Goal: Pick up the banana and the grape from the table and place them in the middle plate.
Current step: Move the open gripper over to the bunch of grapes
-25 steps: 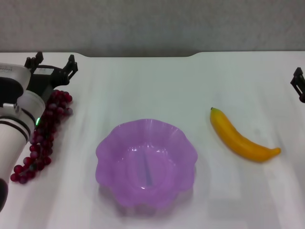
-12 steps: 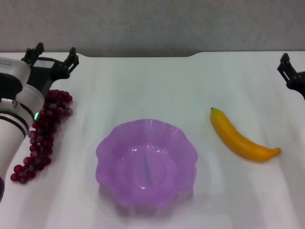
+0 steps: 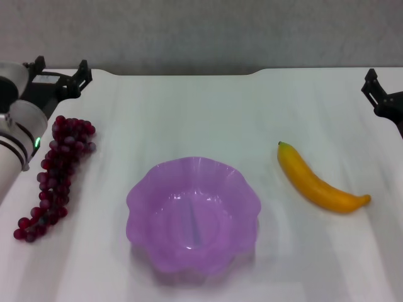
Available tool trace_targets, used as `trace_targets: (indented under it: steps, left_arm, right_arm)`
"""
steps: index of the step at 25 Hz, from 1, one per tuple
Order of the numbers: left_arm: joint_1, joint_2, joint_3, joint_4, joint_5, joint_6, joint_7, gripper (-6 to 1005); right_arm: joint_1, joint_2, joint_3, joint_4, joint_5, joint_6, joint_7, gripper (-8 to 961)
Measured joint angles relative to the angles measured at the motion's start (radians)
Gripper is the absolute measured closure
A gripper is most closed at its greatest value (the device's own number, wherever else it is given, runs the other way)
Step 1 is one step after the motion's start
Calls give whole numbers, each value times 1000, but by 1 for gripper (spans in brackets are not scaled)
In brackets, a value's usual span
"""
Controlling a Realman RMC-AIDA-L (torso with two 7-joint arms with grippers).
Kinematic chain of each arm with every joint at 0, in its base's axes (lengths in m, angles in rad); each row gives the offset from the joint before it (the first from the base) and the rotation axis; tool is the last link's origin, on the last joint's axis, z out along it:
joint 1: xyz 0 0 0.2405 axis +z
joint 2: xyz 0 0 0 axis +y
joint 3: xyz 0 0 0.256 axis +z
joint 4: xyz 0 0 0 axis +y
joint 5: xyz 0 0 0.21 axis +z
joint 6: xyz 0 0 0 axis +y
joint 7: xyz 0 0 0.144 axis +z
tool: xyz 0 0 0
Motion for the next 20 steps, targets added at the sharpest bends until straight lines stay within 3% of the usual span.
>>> trace_targets:
  steps: [6,11,20]
  left_arm:
    - [63,-3,-163,225,12,-342,128,116]
    - [89,-14,-265,328,13,-551,225,119]
    - [81,-17,-279,317,102,-594,240,123]
  right_arm:
    - [-2,0,-2,-4,0,0,0,70]
    - [-2,0,-3,-3,0,1,0,71]
    - [4,1,-14,-4,0,2,1,70]
